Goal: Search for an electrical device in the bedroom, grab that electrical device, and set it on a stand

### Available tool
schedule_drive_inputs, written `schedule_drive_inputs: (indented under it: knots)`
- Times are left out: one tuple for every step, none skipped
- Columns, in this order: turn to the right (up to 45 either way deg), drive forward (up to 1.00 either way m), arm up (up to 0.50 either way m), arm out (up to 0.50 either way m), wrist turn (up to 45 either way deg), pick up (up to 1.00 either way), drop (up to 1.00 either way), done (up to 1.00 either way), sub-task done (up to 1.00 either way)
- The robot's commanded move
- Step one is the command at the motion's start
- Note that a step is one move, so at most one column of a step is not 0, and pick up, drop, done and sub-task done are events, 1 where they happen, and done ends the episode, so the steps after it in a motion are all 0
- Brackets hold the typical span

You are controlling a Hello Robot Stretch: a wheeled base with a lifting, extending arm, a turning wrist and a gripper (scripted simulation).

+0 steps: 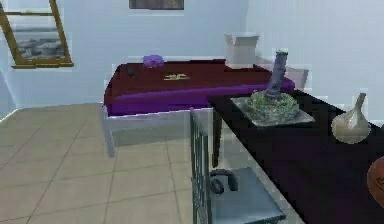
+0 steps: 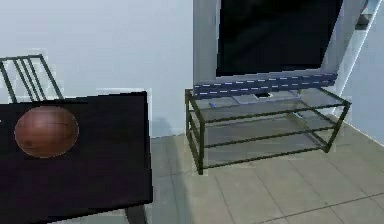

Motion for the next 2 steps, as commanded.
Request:
schedule_drive_inputs:
  knots:
    - [-45.0,0.00,0.00,0.00,0.0,0.00,0.00,0.00,0.00]
    - [-30.0,0.00,0.00,0.00,0.0,0.00,0.00,0.00,0.00]
